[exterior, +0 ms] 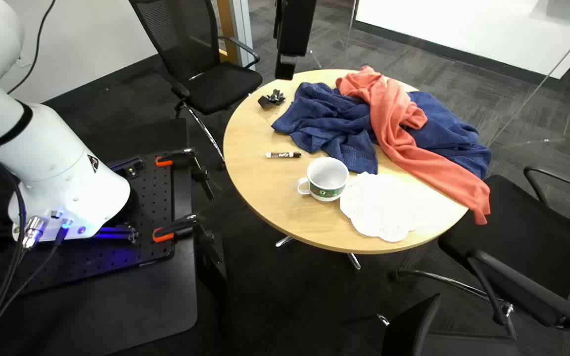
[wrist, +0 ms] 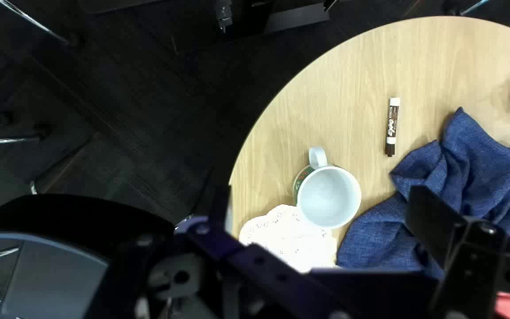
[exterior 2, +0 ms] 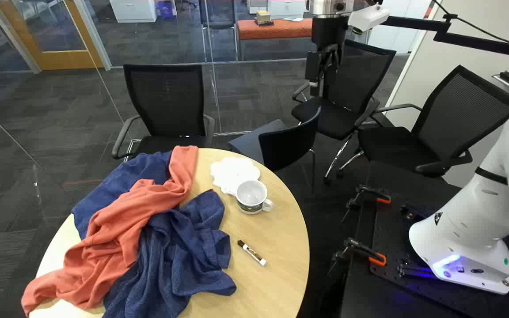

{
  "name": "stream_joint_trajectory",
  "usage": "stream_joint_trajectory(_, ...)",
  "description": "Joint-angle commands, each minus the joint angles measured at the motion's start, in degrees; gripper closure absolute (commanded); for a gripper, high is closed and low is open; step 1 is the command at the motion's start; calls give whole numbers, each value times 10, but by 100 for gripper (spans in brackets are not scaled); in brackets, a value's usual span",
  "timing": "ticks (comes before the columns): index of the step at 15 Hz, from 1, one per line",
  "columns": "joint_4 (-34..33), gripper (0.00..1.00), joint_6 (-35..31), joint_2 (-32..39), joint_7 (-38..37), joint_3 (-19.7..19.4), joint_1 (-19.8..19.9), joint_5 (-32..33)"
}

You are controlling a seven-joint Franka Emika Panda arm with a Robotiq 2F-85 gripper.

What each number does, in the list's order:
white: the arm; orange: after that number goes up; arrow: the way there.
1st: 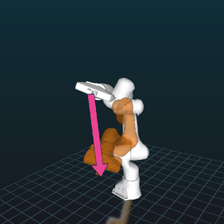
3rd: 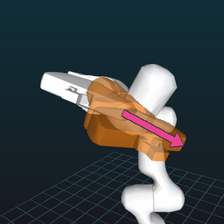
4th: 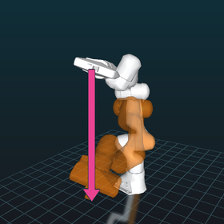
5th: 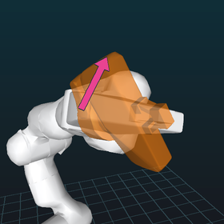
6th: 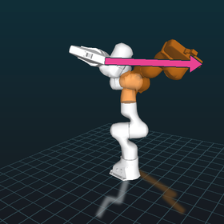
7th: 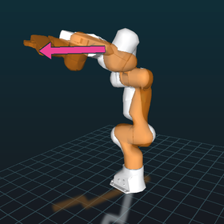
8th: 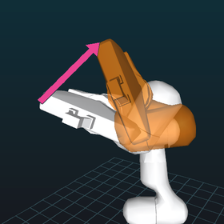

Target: Get the marker from the table and place it in the mug

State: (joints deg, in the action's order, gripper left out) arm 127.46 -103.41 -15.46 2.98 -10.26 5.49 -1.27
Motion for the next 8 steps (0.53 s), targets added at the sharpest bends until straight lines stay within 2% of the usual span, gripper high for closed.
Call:
stream_joint_trajectory(1, -1, 0, 1, 1, 2, 7, 8, -2)
stream_joint_trajectory(6, -1, 0, 1, 1, 2, 7, 8, -2)
stream_joint_trajectory(8, 21, 0, -23, -7, -7, 16, 4, 2)
